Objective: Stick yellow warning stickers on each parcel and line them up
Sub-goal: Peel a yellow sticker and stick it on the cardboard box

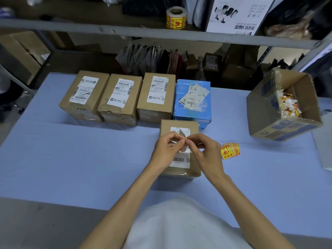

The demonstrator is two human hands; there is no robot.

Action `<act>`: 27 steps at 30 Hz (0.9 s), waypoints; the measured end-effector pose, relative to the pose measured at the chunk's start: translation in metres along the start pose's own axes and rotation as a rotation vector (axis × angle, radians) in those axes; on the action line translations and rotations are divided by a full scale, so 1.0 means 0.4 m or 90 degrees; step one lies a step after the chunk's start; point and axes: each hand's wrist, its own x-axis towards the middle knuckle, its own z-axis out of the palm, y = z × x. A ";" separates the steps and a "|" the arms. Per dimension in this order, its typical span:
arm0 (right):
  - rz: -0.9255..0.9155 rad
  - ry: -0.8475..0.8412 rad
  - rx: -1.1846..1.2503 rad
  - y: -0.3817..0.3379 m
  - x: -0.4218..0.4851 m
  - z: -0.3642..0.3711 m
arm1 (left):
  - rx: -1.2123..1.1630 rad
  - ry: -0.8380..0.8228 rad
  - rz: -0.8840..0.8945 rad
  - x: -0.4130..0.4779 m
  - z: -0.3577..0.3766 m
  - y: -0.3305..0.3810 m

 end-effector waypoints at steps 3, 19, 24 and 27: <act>0.003 -0.001 -0.001 -0.002 -0.001 0.001 | 0.006 -0.001 0.004 0.003 -0.001 -0.004; 0.083 0.015 0.086 -0.011 -0.001 0.021 | -0.016 -0.004 -0.017 0.009 0.007 -0.006; 0.162 0.033 0.162 -0.002 0.007 0.017 | -0.042 0.019 -0.027 0.011 0.001 -0.010; 0.176 0.030 0.181 -0.003 0.009 0.018 | -0.040 0.022 -0.036 0.010 0.006 -0.007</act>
